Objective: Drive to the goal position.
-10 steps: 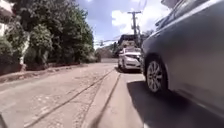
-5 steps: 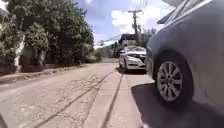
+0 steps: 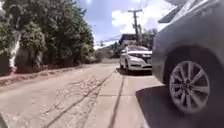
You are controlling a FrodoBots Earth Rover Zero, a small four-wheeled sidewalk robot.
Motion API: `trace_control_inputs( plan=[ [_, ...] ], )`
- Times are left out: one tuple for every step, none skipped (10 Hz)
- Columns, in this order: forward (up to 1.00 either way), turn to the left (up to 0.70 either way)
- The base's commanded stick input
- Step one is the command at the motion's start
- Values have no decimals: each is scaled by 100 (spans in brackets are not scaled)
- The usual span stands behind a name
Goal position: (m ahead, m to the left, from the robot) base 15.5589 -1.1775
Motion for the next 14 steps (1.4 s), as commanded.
trace_control_inputs(
  plan=[
    [70, 0],
    [70, 0],
    [70, 0],
    [70, 0],
    [70, -12],
    [70, -27],
    [70, -24],
    [70, -8],
    [70, 0],
    [70, 0],
    [70, 0],
    [70, 0],
    [70, 0],
    [70, 0]
  ],
)
